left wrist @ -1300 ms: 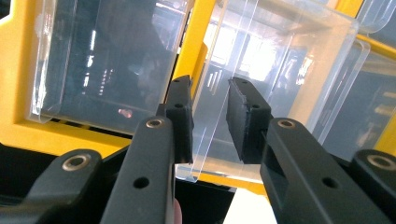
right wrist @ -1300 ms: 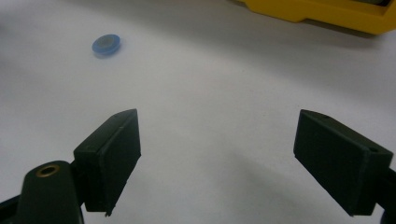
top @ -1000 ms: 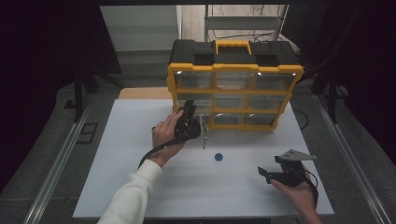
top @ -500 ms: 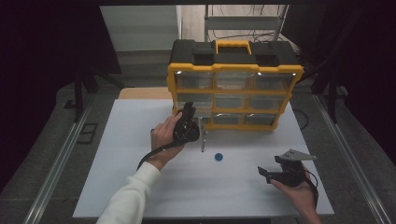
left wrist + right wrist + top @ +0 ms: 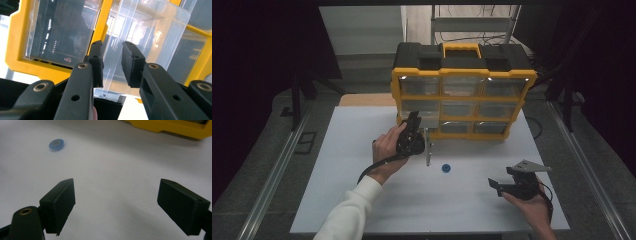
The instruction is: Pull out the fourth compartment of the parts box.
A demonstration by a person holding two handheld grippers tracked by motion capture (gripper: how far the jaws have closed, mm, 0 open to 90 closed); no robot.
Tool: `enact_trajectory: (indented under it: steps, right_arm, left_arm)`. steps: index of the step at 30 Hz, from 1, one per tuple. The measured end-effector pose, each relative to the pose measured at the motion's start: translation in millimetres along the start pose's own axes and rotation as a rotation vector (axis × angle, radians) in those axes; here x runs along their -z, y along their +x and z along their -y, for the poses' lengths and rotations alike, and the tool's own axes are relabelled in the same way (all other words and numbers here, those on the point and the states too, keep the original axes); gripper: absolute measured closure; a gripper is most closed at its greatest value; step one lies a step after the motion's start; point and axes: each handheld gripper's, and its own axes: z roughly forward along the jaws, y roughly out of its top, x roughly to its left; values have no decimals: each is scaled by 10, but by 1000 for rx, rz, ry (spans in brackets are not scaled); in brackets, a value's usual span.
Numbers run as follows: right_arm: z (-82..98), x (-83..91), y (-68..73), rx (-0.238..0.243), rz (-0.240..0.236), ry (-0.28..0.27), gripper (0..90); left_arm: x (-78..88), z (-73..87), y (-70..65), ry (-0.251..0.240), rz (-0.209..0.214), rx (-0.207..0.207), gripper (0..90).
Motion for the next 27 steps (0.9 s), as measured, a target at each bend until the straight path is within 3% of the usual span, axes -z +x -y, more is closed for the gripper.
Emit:
enact_trajectory:
  steps: [27]
  right_arm:
    - [0, -1, 6, 1, -5, 4, 151]
  left_arm:
    - [87, 14, -40, -7, -5, -6, 711]
